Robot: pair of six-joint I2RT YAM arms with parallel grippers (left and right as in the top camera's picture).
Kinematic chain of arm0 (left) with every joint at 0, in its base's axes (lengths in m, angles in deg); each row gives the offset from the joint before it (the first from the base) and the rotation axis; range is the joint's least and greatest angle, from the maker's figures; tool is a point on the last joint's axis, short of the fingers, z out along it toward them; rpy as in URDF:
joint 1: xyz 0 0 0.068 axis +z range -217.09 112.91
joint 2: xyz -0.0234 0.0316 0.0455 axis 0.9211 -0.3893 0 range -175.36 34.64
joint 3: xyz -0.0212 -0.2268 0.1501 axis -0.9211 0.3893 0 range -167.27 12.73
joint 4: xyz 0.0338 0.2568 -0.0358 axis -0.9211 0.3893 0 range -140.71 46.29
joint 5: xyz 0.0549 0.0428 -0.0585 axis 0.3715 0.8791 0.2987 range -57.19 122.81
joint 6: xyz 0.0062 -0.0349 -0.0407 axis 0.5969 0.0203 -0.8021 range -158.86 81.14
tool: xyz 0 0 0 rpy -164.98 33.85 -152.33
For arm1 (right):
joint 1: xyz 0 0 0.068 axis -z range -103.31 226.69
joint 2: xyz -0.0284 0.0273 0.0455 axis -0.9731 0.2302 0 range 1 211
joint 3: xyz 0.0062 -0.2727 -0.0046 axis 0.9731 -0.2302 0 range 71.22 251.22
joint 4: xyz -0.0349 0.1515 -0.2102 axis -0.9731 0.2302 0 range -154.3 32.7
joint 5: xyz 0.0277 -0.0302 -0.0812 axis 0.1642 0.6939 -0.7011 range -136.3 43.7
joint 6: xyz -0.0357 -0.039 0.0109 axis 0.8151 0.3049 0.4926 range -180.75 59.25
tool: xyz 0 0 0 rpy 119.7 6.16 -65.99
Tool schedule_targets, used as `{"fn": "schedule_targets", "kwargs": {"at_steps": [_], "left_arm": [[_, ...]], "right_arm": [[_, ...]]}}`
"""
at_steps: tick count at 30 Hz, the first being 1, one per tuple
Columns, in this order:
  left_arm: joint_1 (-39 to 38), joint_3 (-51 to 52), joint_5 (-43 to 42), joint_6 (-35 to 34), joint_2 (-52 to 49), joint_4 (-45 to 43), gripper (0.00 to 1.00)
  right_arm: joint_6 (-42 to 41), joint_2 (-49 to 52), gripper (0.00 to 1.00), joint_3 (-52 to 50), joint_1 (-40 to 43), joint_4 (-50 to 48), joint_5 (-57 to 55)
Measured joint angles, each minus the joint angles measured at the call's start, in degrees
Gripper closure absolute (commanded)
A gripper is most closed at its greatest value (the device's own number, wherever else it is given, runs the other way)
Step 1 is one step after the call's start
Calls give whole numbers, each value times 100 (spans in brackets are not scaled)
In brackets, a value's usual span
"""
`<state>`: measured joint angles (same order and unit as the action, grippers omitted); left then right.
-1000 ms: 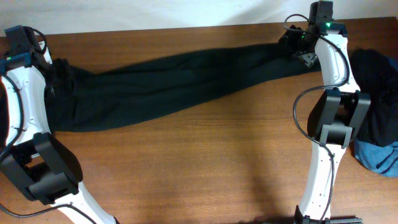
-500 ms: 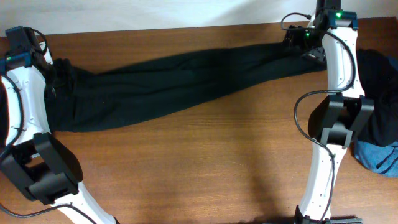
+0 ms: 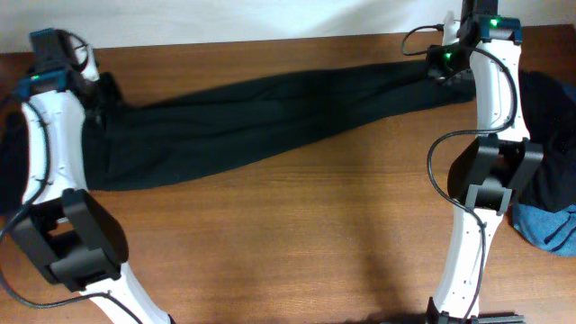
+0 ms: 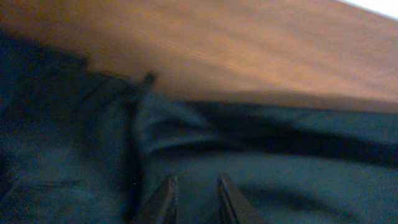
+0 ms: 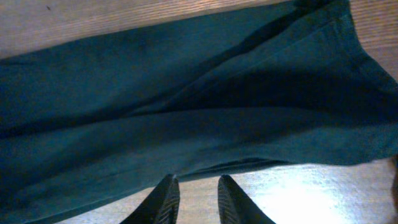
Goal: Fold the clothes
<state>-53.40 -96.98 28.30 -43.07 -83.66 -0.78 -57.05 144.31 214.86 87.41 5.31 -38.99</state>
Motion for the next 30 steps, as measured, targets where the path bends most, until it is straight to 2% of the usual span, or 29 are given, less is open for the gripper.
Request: {"fn": "schedule_targets", "kwargs": {"at_steps": [4, 7, 19, 30], "left_arm": [[-273, 0, -66, -7, -129, -446, 86], [-367, 0, -96, -7, -365, -695, 87], [-426, 0, -109, -7, -1604, -953, 86], [-431, 0, -66, -7, -1716, -872, 86]], "right_arm": [[295, 234, 91, 2, -42, -76, -2], [446, 413, 96, 2, -107, -131, -2], [629, 774, 96, 2, -190, -433, 0], [726, 1073, 96, 70, -188, 7, -4]]}}
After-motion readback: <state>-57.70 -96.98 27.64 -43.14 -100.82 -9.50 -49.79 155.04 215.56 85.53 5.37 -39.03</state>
